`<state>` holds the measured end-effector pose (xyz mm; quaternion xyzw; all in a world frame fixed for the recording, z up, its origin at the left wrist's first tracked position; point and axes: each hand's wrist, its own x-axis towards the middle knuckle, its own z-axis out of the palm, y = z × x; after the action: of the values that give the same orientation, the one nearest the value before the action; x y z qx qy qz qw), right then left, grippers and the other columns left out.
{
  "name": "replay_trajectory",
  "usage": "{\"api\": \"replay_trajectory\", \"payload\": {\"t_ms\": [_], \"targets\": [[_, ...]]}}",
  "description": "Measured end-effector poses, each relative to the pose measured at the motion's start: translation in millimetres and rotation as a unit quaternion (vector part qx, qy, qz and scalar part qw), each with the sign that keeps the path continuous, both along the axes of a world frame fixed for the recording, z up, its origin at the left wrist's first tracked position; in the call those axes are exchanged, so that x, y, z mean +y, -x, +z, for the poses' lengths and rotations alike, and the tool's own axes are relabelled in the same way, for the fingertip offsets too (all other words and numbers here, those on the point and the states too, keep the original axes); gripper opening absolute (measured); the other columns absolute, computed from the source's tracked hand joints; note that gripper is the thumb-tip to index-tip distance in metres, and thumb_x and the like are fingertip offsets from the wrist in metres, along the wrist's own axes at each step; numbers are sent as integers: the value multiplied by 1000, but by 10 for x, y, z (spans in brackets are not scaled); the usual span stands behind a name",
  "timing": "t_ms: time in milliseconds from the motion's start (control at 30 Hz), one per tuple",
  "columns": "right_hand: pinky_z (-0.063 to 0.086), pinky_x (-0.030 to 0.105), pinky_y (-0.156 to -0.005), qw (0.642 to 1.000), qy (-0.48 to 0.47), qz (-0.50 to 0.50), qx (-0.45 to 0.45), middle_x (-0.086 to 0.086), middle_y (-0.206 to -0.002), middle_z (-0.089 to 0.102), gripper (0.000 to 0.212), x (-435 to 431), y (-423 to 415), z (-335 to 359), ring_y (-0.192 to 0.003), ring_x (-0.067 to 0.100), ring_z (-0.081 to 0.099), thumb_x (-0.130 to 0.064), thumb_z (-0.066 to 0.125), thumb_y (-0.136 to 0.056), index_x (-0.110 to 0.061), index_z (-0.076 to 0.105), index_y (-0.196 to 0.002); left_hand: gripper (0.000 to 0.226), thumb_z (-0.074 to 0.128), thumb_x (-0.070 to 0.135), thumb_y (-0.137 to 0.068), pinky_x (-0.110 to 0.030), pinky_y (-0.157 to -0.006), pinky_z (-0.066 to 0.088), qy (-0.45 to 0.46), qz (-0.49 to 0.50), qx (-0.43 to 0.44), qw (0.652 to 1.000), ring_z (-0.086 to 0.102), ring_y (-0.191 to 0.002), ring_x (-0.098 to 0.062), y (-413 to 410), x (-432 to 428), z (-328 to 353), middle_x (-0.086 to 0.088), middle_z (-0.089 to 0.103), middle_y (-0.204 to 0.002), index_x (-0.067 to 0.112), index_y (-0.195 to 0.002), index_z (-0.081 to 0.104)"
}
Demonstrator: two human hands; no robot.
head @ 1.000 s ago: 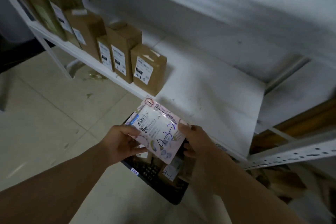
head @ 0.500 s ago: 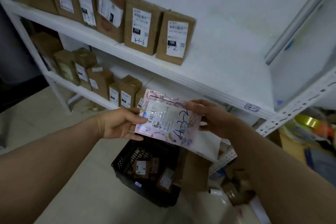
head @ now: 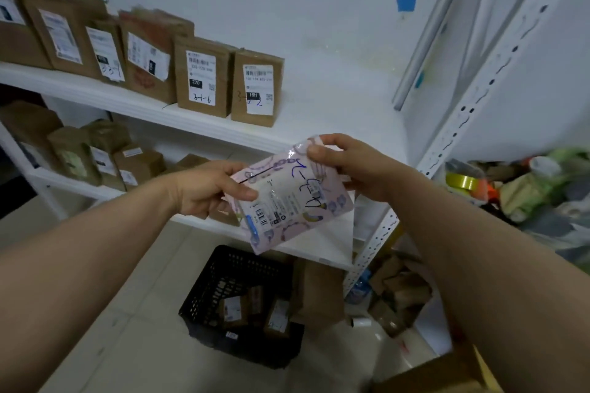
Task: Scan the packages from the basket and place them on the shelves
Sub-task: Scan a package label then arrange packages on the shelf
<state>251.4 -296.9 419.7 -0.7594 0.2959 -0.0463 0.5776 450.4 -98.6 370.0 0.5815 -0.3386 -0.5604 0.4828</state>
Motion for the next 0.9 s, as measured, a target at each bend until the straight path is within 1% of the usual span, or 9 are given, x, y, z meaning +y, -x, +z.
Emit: {"api": "replay_trajectory", "payload": {"t_ms": [100, 133, 200, 267, 367, 500, 600, 667, 900], "targets": [[48, 40, -91, 1000, -19, -15, 3, -4, -107, 77, 69, -125, 143, 39, -104, 19, 70, -47, 89, -68, -36, 58, -128, 39, 62, -12, -86, -22, -40, 52, 19, 39, 43, 998, 71, -57, -21, 112, -26, 22, -21, 72, -92, -2, -123, 56], [47, 39, -89, 1000, -14, -18, 2, -5, -103, 77, 63, -223, 287, 90, -97, 16, 70, -42, 87, -73, -35, 58, -129, 41, 67, -9, -83, -24, -43, 54, 27, 37, 49, 998, 73, -60, -23, 199, -134, 68, -22, 72, -94, -2, -122, 56], [49, 40, -89, 1000, -15, -13, 0, -1, -105, 77, 52, -261, 361, 120, -91, 15, 68, -30, 83, -81, -31, 61, -128, 76, 93, 7, -58, -34, -65, 63, 36, 20, 58, 997, 75, -91, -34, 246, -182, 45, -25, 71, -112, -3, -124, 57], [54, 39, -90, 999, -20, -24, -15, 3, -114, 75, 46, -300, 448, 160, -97, 19, 68, -24, 79, -85, -27, 63, -127, 98, 102, 17, -38, -42, -85, 61, 27, -4, 72, 997, 67, -112, -40, 299, -276, 16, -25, 66, -125, 0, -125, 59], [57, 36, -87, 998, -29, -39, -33, 2, -116, 75, 43, -437, 659, 189, -101, 21, 67, -25, 77, -88, -26, 64, -129, 99, 101, 26, -41, -51, -97, 54, 7, -37, 68, 997, 62, -120, -42, 510, -476, 33, -25, 65, -128, 5, -128, 59], [53, 40, -96, 998, -14, -48, -27, 1, -113, 76, 37, -597, 998, 195, -103, 21, 68, -24, 73, -91, -28, 66, -128, 97, 98, 35, -50, -60, -114, 34, -1, -67, 62, 996, 54, -129, -44, 819, -778, 73, -24, 62, -134, 4, -133, 59], [51, 45, -102, 998, -17, -60, -28, 3, -116, 75, 38, -737, 1239, 173, -115, 28, 66, -24, 73, -91, -29, 65, -128, 101, 98, 35, -49, -60, -114, 36, 5, -84, 56, 995, 56, -128, -41, 1054, -1010, 95, -22, 62, -134, 6, -136, 56], [52, 45, -101, 996, -27, -77, -36, 4, -117, 74, 42, -830, 1382, 152, -114, 27, 67, -25, 74, -90, -28, 63, -131, 103, 99, 33, -47, -58, -110, 41, 4, -95, 57, 994, 59, -125, -39, 1175, -1142, 101, -21, 64, -132, 5, -136, 55], [56, 35, -78, 988, -38, -141, -49, 7, -112, 76, 41, -1097, 1840, -34, -99, 22, 70, -30, 73, -91, -21, 60, -129, 97, 99, 25, -47, -56, -111, 41, -11, -112, 85, 990, 56, -128, -38, 1606, -1563, -32, -21, 62, -134, 3, -134, 60]]}}
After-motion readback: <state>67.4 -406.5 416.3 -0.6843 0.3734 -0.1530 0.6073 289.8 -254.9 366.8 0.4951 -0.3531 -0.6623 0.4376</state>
